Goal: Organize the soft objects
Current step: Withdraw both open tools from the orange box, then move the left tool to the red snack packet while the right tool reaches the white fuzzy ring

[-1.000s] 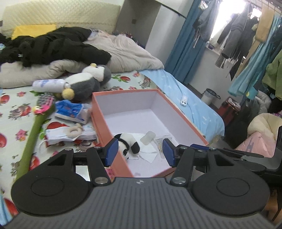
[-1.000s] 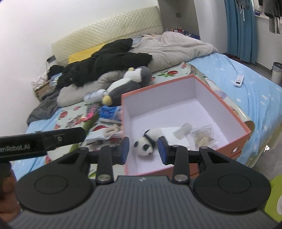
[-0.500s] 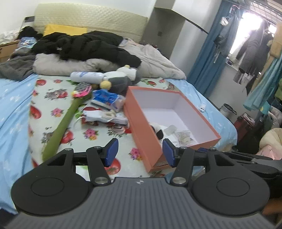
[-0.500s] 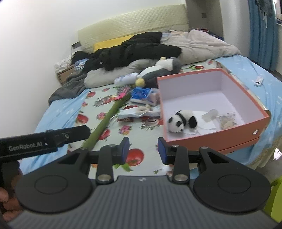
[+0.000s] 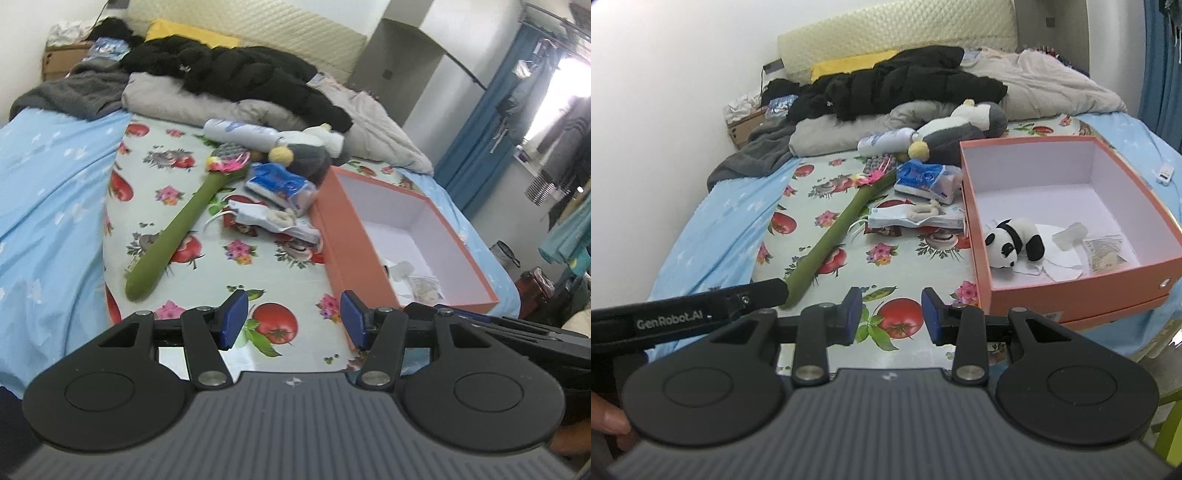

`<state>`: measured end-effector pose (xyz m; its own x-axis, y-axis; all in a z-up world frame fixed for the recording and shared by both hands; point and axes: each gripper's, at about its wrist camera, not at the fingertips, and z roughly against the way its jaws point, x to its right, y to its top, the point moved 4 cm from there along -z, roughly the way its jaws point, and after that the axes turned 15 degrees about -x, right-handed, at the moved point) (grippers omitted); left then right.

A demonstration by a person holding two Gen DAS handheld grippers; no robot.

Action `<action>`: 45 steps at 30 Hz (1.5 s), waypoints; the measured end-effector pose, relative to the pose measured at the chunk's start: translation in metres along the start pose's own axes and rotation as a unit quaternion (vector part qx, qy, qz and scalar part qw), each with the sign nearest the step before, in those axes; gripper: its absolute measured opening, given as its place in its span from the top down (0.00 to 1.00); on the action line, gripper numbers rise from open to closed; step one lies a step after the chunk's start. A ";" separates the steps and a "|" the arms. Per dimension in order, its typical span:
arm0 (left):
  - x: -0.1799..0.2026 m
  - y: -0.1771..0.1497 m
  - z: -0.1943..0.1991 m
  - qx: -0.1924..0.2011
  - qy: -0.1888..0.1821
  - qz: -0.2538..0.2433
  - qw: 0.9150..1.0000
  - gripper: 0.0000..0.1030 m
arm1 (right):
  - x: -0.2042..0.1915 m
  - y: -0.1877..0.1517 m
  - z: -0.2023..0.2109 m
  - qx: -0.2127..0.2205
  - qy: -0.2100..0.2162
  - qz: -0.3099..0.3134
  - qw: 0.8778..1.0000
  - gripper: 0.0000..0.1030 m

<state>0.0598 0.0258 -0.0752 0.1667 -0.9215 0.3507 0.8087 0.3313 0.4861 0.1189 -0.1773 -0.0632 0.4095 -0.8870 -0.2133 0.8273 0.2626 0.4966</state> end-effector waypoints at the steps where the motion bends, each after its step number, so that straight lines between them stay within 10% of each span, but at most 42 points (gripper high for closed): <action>1: -0.003 0.004 -0.005 -0.004 0.001 0.005 1.000 0.41 | 0.000 0.004 -0.004 -0.004 0.000 0.000 1.000 0.62; 29: -0.109 0.137 -0.248 -0.095 0.023 0.070 0.993 0.49 | 0.018 0.164 -0.219 -0.102 -0.027 0.011 0.994 0.62; 45: -0.110 0.169 -0.292 -0.086 -0.032 0.088 0.992 0.48 | 0.045 0.187 -0.295 -0.150 -0.031 -0.029 0.988 0.50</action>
<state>0.3432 0.1246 -0.2655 0.2813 -0.8364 0.4705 0.8556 0.4407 0.2717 0.4055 -0.0558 -0.2280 0.3411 -0.9232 -0.1772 0.9294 0.3030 0.2105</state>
